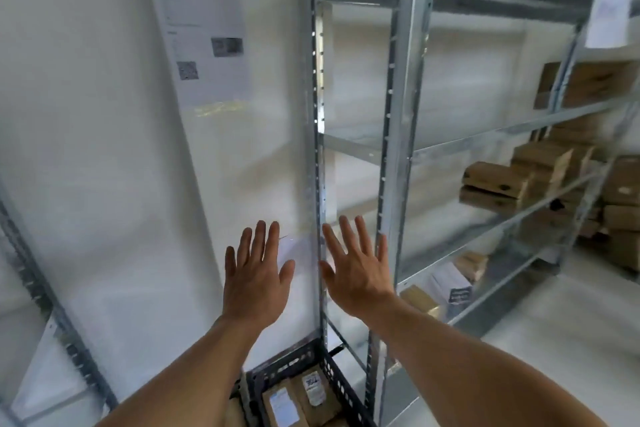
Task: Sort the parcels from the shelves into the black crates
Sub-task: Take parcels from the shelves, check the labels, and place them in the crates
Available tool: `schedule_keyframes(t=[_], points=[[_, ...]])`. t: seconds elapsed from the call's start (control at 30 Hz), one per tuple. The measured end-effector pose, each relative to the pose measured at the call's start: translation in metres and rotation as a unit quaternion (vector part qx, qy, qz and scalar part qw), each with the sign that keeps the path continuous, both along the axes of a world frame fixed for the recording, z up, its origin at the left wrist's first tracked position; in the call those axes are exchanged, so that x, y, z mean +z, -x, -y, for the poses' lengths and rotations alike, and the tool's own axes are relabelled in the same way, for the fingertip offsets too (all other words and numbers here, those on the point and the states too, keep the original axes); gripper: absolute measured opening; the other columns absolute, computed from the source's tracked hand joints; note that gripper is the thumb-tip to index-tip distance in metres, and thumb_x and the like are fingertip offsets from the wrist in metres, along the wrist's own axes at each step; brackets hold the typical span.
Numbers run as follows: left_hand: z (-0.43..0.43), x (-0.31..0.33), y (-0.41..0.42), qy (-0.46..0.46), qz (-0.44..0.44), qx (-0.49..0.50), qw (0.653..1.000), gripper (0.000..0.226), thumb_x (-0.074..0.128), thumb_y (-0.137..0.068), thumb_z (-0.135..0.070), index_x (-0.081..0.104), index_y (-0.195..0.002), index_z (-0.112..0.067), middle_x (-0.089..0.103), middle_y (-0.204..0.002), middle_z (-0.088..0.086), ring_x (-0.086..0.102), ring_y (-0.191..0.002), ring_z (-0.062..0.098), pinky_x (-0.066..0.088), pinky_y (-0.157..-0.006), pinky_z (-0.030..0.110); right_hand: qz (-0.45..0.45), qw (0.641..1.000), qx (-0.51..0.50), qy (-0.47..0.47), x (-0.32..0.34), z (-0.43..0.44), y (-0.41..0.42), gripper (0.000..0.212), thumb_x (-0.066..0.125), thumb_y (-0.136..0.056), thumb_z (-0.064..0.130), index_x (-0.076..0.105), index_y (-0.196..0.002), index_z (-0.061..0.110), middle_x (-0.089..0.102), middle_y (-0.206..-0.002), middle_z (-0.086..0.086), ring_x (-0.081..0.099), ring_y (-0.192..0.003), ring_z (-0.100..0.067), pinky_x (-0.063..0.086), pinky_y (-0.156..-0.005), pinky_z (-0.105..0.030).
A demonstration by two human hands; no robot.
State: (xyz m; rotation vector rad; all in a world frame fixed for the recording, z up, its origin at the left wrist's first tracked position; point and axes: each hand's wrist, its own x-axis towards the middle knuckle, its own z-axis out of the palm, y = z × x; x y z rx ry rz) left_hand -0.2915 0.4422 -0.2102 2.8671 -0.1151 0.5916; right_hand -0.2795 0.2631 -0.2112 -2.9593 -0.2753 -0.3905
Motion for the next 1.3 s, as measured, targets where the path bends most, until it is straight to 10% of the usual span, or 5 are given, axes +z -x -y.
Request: schedule_keyframes(t=[0.5, 0.8, 1.03, 1.3], points=[[0.417, 0.1, -0.071, 0.04, 0.088, -0.29, 0.952, 0.066, 0.038, -0.101, -0.045, 0.01, -0.158, -0.024, 0.022, -0.162, 0.003, 0.02, -0.148, 0.027, 0.019, -0.12, 0.046, 0.135, 0.958, -0.249, 0.037, 0.098, 0.391, 0.024, 0.066, 0.032, -0.105, 0.053, 0.003, -0.162, 0.036, -0.01, -0.17, 0.0, -0.017, -0.156, -0.026, -0.009, -0.12, -0.058], [0.614, 0.094, -0.13, 0.073, 0.06, -0.295, 0.951, 0.069, 0.038, -0.1, -0.047, 0.009, -0.158, -0.024, 0.019, -0.164, 0.002, 0.014, -0.15, 0.026, 0.015, -0.121, 0.047, 0.122, 0.945, -0.303, 0.008, 0.105, 0.596, -0.009, 0.065, 0.032, -0.106, 0.049, 0.001, -0.162, 0.036, -0.004, -0.171, 0.001, -0.013, -0.156, -0.024, -0.007, -0.122, -0.055], [0.697, 0.041, -0.199, 0.068, -0.022, -0.264, 0.962, 0.065, 0.033, -0.101, -0.047, 0.009, -0.157, -0.023, 0.016, -0.163, 0.001, 0.013, -0.15, 0.028, 0.016, -0.12, 0.05, 0.073, 0.917, -0.357, -0.162, 0.067, 0.672, -0.089, 0.059, 0.033, -0.103, 0.045, 0.019, -0.159, 0.032, 0.028, -0.163, -0.002, 0.017, -0.152, -0.025, 0.023, -0.12, -0.054], [0.803, 0.01, -0.332, 0.094, -0.072, -0.239, 0.964, 0.065, 0.033, -0.102, -0.045, 0.002, -0.157, -0.03, 0.008, -0.165, -0.004, 0.002, -0.152, 0.024, 0.007, -0.121, 0.054, 0.029, 0.943, -0.318, -0.092, 0.034, 0.775, -0.227, 0.062, 0.03, -0.105, 0.054, 0.012, -0.16, 0.034, 0.012, -0.169, -0.002, 0.002, -0.157, -0.026, 0.007, -0.123, -0.058]])
